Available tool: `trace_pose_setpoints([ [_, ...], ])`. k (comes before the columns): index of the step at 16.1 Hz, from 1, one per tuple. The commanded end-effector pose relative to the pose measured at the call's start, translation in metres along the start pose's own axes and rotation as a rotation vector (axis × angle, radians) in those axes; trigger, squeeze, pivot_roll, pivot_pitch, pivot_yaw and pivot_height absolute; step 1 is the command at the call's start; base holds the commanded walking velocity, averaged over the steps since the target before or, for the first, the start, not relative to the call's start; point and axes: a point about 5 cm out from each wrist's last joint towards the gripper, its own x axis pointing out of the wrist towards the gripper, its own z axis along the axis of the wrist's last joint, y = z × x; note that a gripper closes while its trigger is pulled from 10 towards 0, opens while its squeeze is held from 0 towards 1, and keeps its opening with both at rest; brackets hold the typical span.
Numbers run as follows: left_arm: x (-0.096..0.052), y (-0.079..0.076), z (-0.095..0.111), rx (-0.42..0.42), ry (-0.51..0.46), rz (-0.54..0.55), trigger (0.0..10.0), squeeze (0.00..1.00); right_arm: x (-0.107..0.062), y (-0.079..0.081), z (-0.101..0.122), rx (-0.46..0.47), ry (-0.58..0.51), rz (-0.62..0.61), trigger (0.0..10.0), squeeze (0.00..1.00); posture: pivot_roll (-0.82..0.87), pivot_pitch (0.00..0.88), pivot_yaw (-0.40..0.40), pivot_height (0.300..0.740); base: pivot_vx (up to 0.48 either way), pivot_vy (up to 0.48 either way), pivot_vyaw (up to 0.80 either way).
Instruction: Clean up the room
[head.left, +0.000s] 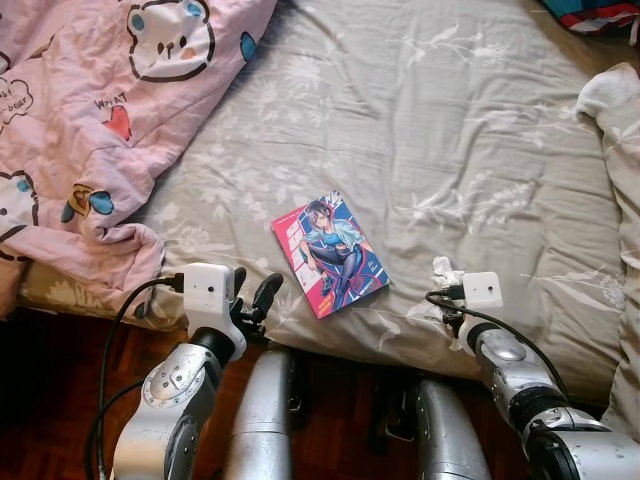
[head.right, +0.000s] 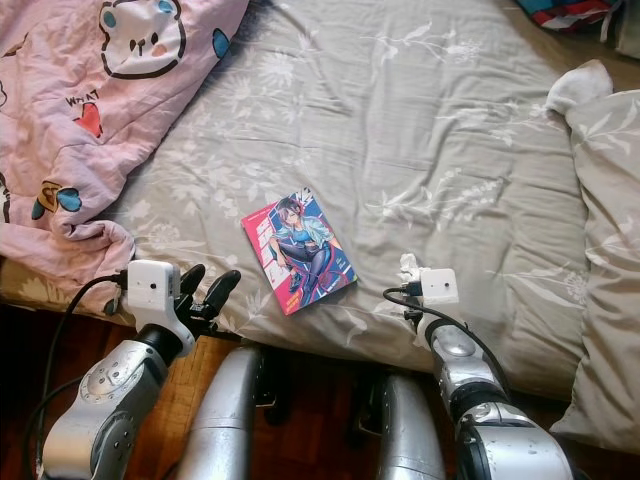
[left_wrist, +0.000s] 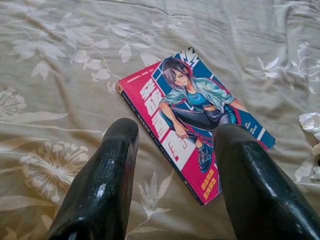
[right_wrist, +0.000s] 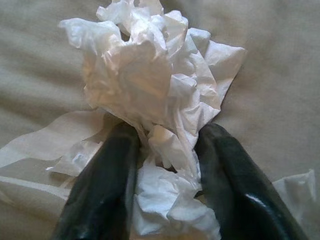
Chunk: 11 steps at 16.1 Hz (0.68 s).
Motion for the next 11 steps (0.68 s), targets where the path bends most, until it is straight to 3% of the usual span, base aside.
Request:
trace_pose_setpoints([
  [1, -0.0059, 0.0013, -0.0090, 0.004, 0.034, 0.012, 10.0, 0.00, -0.0043, 0.0042, -0.0241, 0.012, 0.069, 0.005, 0.0, 0.00, 0.22, 0.604, 0.117, 0.646, 0.000, 0.000, 0.00],
  [11, -0.0073, 0.0061, -0.0161, 0.008, 0.046, 0.043, 10.0, 0.00, -0.0064, -0.0006, -0.0251, 0.063, 0.008, -0.053, 0.0, 0.00, 0.21, 0.589, 0.110, 0.646, 0.000, 0.000, 0.00],
])
